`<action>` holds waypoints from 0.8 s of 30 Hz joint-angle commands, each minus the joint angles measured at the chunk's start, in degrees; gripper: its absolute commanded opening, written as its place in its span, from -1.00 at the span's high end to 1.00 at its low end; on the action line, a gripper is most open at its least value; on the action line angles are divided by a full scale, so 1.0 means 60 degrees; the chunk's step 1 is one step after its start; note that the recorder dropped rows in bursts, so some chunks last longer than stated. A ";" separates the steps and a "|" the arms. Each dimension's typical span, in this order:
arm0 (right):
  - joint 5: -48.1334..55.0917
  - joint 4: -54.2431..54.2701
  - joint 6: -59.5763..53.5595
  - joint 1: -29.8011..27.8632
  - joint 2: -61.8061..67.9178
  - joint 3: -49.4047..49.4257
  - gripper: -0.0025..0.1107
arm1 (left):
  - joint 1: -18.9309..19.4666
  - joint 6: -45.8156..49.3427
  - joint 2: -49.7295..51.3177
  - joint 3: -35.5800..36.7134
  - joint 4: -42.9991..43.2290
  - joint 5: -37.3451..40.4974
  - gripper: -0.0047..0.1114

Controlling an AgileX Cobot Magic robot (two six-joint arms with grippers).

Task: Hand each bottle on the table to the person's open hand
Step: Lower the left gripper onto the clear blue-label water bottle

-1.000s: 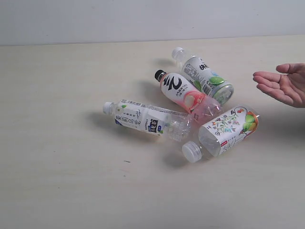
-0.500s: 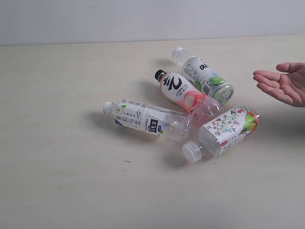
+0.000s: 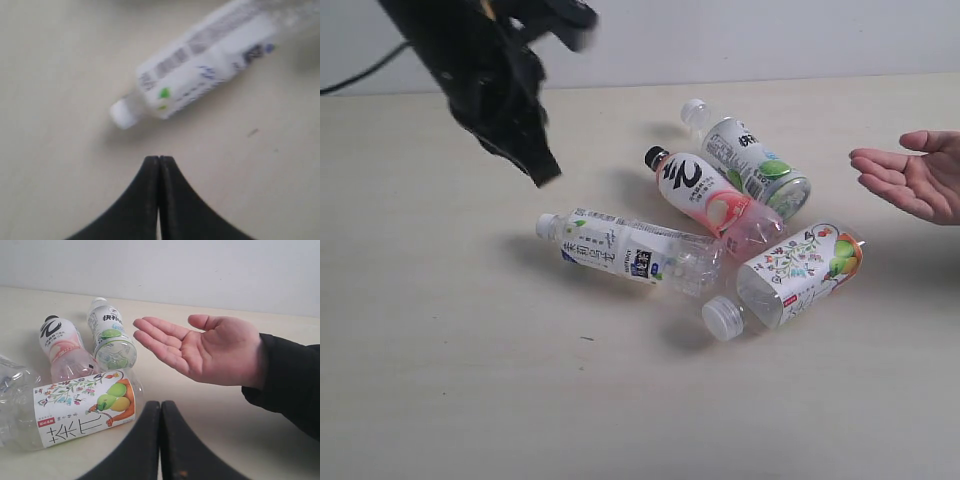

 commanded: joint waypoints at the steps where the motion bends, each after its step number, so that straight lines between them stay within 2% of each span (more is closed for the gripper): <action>1: -0.0036 -0.0033 -0.0018 -0.0040 -0.0057 0.0022 0.96 | -0.1082 0.1193 0.0936 -0.0919 0.0036 0.1151 0.92; 3: -0.0036 -0.0033 -0.0018 -0.0040 -0.0057 0.0022 0.96 | -0.1313 0.1308 0.1369 -0.1381 0.0113 0.1300 0.86; 5: -0.0036 -0.0033 -0.0018 -0.0040 -0.0057 0.0022 0.96 | -0.1446 0.1697 0.1688 -0.1616 0.0113 0.1300 0.67; 9: -0.0036 -0.0033 -0.0018 -0.0040 -0.0057 0.0022 0.96 | -0.1587 0.2917 0.2120 -0.1689 0.0575 0.1300 0.00; 10: -0.0036 -0.0033 -0.0018 -0.0040 -0.0057 0.0022 0.96 | -0.1584 0.3075 0.2232 -0.1689 0.0689 0.1260 -0.21; 13: -0.0036 -0.0033 -0.0018 -0.0040 -0.0057 0.0022 0.96 | -0.1584 0.3122 0.2435 -0.1689 0.0921 0.0814 -0.67; 15: -0.0036 -0.0033 -0.0018 -0.0040 -0.0057 0.0022 0.96 | -0.1584 0.3122 0.2527 -0.1689 0.0941 0.0455 -0.76; 20: -0.0036 -0.0033 -0.0018 -0.0040 -0.0057 0.0022 0.96 | -0.1584 0.3122 0.2634 -0.1689 0.0967 -0.0356 -0.75; 24: -0.0036 -0.0033 -0.0018 -0.0040 -0.0057 0.0022 0.96 | -0.1584 0.3254 0.2677 -0.1689 0.0987 -0.0446 -0.75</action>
